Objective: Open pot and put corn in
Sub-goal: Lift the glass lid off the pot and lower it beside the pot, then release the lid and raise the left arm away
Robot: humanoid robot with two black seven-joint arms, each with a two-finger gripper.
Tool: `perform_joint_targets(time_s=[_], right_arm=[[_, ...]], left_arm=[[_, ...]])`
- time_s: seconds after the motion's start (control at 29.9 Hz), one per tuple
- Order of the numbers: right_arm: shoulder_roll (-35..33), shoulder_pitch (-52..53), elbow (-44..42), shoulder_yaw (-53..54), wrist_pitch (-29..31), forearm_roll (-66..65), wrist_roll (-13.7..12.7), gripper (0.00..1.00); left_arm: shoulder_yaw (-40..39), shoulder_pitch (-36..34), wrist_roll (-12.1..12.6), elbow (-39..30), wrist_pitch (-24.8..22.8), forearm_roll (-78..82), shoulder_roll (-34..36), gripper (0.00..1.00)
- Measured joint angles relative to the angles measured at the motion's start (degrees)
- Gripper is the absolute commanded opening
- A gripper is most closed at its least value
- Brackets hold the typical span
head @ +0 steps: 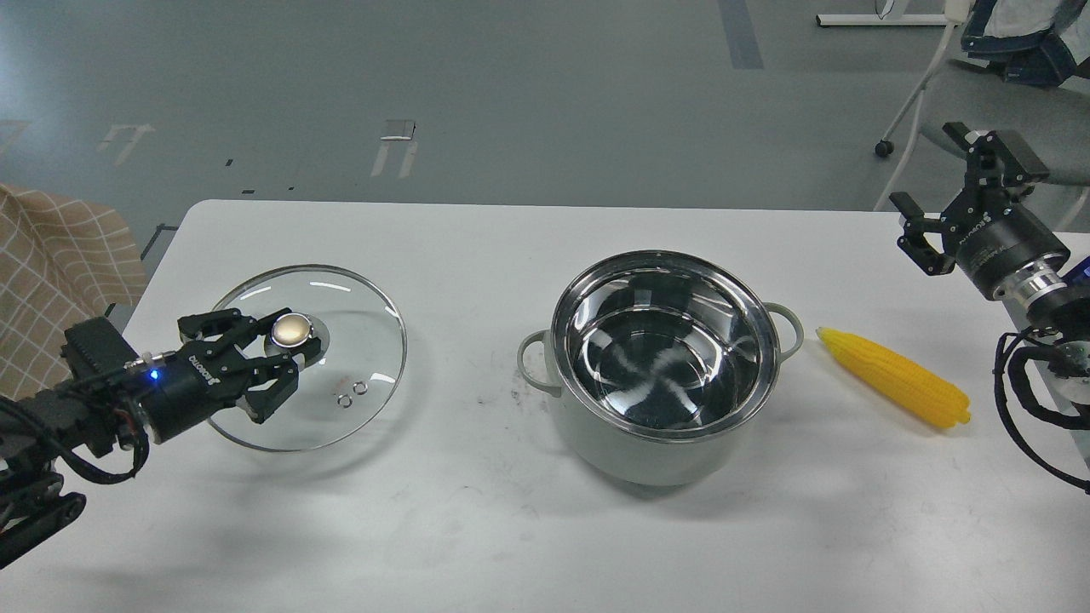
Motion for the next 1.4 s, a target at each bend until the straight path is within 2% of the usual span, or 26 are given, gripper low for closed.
perform_joint_targets(time_s=[0.27,0.4,0.63,0.77,0.94,1.1,1.17,1.27,1.4], right_arm=[[0.0,0.0,0.0,0.0,0.0,-0.1,0.0,1.00],[0.1,0.0,0.0,0.0,0.0,-0.2,0.0,1.00],[0.1,0.0,0.1,-0.1,0.0,-0.2,0.0,1.00],[0.1,0.0,0.1,-0.1,0.0,-0.2,0.0,1.00],[0.0,-0.1,0.1,-0.1,0.0,-0.2,0.0,1.00],[0.0,-0.3,0.1,-0.1,0.0,-0.2,0.0,1.00],[0.0,-0.4,0.1,-0.1,0.0,-0.2,0.0,1.00],[0.0,-0.5,0.1,-0.1,0.0,-0.2,0.0,1.00],[0.0,-0.6,0.2,-0.1,0.0,-0.2,0.0,1.00]], left_arm=[[0.6,0.6,0.0,1.6,0.1,-0.7,-1.1,0.11],[0.6,0.9,0.0,2.3,0.1,-1.5,-2.4,0.18],[0.6,0.9,0.0,2.8,0.1,-5.4,-4.9,0.20],[0.6,0.9,0.0,3.7,0.1,-5.7,-5.9,0.39],[0.6,0.9,0.0,4.7,0.1,-5.7,-6.8,0.45],[0.6,0.9,0.0,5.0,0.1,-5.6,-7.3,0.64],[0.6,0.9,0.0,5.0,0.1,-5.5,-7.3,0.75],[0.6,0.9,0.0,5.0,0.1,-5.5,-7.3,0.84],[0.5,0.7,0.0,5.0,0.1,-5.5,-7.3,0.86]])
